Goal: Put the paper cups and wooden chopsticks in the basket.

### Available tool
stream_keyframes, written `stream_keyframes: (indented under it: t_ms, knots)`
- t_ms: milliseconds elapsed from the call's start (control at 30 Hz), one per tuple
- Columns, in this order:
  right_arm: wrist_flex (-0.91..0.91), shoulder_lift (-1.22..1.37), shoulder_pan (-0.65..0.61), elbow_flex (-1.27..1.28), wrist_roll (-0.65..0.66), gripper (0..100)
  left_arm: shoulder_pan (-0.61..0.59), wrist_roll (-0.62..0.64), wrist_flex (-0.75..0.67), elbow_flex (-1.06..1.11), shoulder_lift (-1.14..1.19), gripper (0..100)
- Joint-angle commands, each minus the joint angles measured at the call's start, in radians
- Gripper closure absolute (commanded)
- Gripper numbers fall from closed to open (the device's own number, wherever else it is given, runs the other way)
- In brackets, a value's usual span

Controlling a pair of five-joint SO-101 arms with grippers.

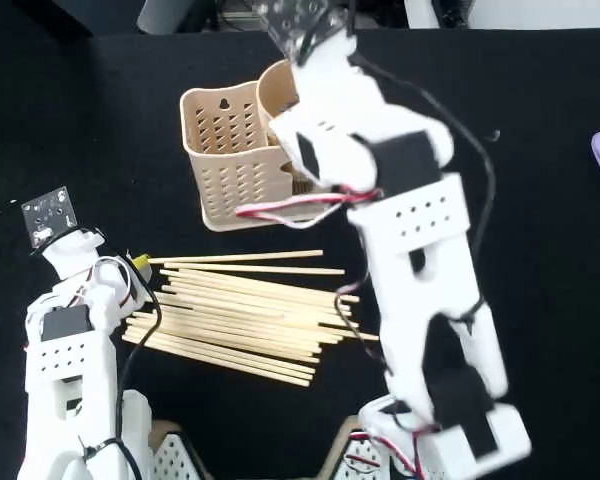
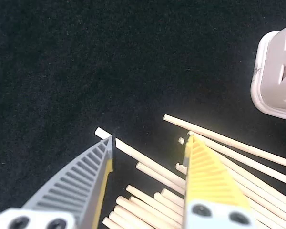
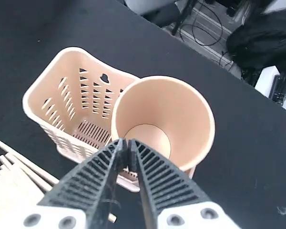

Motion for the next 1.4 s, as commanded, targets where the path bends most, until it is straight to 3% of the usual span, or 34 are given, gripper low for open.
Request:
stream_keyframes:
  t_ms: [0, 100, 233, 400, 533, 633, 800, 967, 1100, 1233, 1367]
  knots:
    - [-0.327, -0.176, 0.003, 0.366, -0.011, 98.8, -0.01, 0.003, -0.017, -0.015, -0.02, 76]
    - [-0.465, -0.219, 0.021, 0.524, -0.011, 98.8, -0.01, 0.003, -0.017, -0.016, -0.02, 76]
    - [-0.508, -0.225, 0.046, 0.602, -0.011, 98.8, -0.01, 0.003, -0.017, -0.018, -0.02, 76]
    - [-0.505, -0.269, 0.041, 0.539, -0.017, 98.7, -0.008, 0.003, -0.017, -0.018, -0.02, 76]
    - [-0.496, -0.325, 0.046, 0.429, -0.123, 98.7, -0.01, 0.003, -0.017, -0.018, -0.02, 76]
    - [-0.394, -0.374, 0.043, 0.341, -0.147, 98.7, -0.01, 0.003, -0.017, -0.018, -0.02, 76]
    - [-0.075, -0.475, 0.046, 0.243, -0.106, 98.6, -0.01, 0.003, -0.017, -0.018, -0.02, 76]
    - [0.127, -0.522, 0.087, 0.443, -0.074, 98.5, -0.007, -0.046, -0.017, -0.019, -0.02, 76]
    - [-0.005, -0.529, 0.213, 0.757, -0.087, 94.6, 0.039, -0.164, 0.026, -0.047, -0.009, 76]
    - [-0.198, -0.522, 0.353, 1.01, -0.086, 83.0, 0.114, -0.227, 0.226, -0.176, -0.008, 75]
    - [-0.368, -0.527, 0.405, 1.221, -0.097, 87.1, 0.236, -0.396, 0.42, -0.3, -0.006, 75]
